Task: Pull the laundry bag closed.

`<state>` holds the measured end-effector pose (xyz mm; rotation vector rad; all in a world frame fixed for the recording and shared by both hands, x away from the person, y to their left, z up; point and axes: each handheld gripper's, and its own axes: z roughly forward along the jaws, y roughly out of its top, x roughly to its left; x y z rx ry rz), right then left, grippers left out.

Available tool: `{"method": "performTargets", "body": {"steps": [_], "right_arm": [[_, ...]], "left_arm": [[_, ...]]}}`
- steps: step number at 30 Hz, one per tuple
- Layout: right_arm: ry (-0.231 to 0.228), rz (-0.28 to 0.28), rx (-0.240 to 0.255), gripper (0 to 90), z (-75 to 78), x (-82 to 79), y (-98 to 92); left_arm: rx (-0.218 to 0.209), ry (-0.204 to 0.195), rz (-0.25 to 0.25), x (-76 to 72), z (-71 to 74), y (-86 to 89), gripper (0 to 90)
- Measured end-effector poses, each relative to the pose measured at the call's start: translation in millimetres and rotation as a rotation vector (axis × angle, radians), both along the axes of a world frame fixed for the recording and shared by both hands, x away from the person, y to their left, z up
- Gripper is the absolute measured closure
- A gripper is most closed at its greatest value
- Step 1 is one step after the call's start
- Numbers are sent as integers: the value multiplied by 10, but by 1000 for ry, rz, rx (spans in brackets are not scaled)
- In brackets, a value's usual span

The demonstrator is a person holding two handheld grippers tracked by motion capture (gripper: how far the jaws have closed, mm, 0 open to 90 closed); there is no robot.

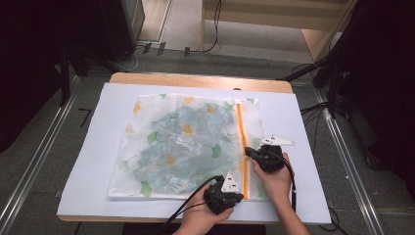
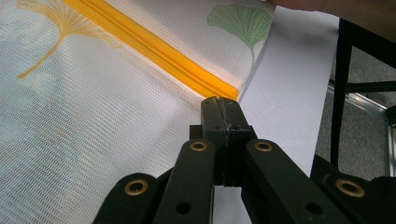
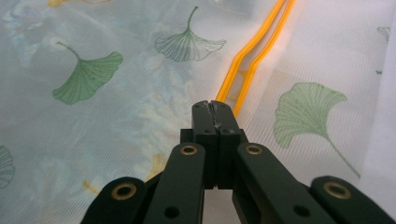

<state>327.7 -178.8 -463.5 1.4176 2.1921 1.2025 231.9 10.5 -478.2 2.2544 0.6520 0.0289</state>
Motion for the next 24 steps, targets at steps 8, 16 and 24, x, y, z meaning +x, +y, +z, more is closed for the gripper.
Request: {"method": "performTargets", "body": {"steps": [8, 16, 24], "right_arm": [[-4, -5, -13, 900, 31, 182, 24], [-3, -16, -19, 900, 71, 430, 56], [4, -29, -2, 900, 114, 707, 60]], "left_arm": [[1, -1, 0, -1, 0, 0, 900], [-1, 0, -1, 1, -1, 1, 900], [-7, 4, 0, 2, -4, 1, 900]]}}
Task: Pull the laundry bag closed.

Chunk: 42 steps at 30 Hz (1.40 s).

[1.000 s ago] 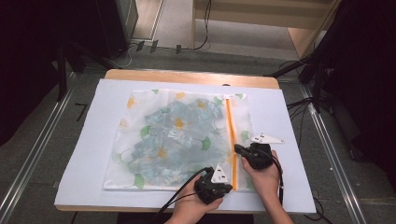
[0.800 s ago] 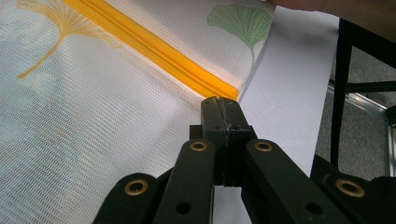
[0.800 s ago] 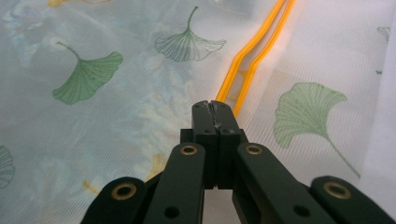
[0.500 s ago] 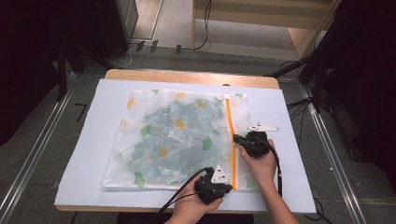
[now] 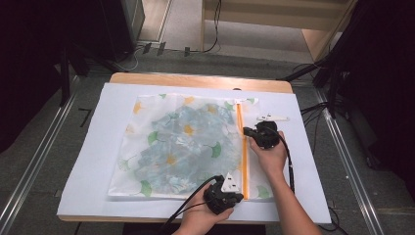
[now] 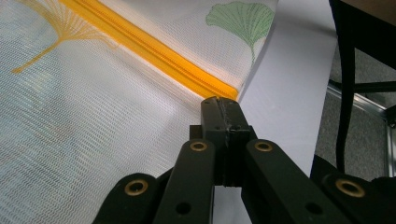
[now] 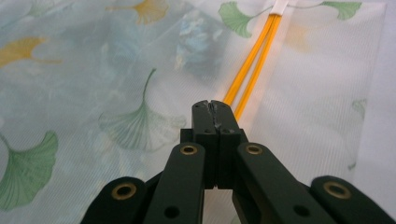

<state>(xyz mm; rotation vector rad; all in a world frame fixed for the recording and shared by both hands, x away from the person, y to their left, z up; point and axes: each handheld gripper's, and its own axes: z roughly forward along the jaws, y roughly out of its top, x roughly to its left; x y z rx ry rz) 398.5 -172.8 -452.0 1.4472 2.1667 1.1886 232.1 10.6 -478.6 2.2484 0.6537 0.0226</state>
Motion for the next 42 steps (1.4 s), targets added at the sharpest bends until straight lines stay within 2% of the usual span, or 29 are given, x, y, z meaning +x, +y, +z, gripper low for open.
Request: {"method": "performTargets", "body": {"steps": [8, 27, 34, 42], "right_arm": [[13, -23, 12, 900, 17, 286, 22], [15, -60, -24, 900, 124, 765, 117], [21, -78, -22, 900, 148, 965, 116], [43, -92, -40, 900, 114, 1187, 159]], "left_arm": [[-1, 3, 0, 4, 0, 3, 900], [-4, -4, 2, -6, -2, -2, 900], [-1, -5, 0, -5, -1, 0, 900], [-2, 1, -2, 0, -1, 3, 900]]}}
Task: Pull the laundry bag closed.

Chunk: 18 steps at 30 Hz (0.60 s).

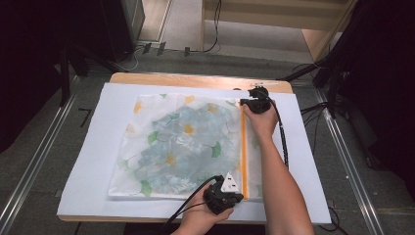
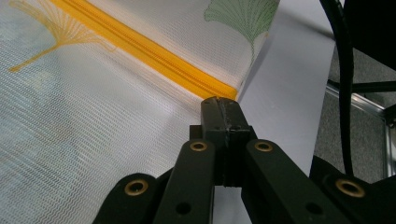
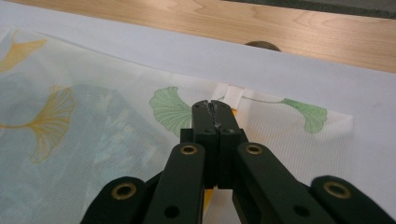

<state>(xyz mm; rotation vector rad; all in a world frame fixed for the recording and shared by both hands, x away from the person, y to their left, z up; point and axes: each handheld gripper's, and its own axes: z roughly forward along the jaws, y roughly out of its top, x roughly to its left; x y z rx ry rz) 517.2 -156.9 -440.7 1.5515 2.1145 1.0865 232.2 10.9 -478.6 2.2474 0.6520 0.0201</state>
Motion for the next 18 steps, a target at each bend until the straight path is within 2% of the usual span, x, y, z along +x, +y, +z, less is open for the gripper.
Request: {"method": "performTargets", "body": {"steps": [10, 18], "right_arm": [[27, -34, -9, 900, -70, 262, 143], [49, -41, -33, 900, -133, 366, 222]], "left_arm": [[-5, 8, -6, 0, 0, 2, 900], [2, 14, -10, 8, 4, 5, 900]]}}
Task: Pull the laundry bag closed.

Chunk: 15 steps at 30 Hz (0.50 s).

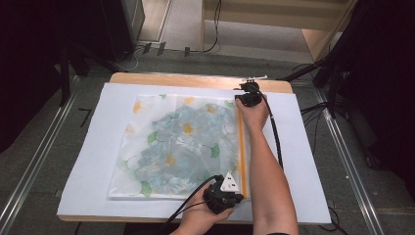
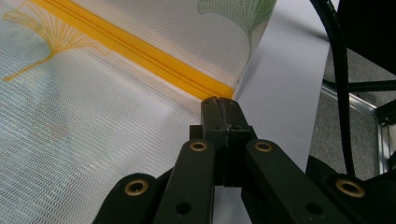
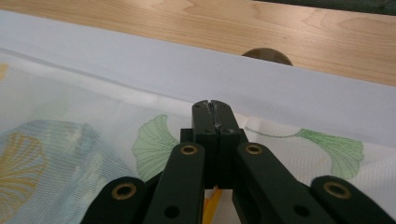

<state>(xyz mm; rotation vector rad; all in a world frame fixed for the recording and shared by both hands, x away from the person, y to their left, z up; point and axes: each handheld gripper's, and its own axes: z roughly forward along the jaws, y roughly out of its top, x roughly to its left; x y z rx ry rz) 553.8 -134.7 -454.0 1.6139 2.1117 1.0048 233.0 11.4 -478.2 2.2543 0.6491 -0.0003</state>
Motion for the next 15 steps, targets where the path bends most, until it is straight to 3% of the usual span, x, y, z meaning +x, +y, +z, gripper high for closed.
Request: {"method": "performTargets", "body": {"steps": [15], "right_arm": [[4, -11, -9, 900, -104, 95, 4]], "left_arm": [[-5, 3, -1, 7, -4, 0, 900]]}}
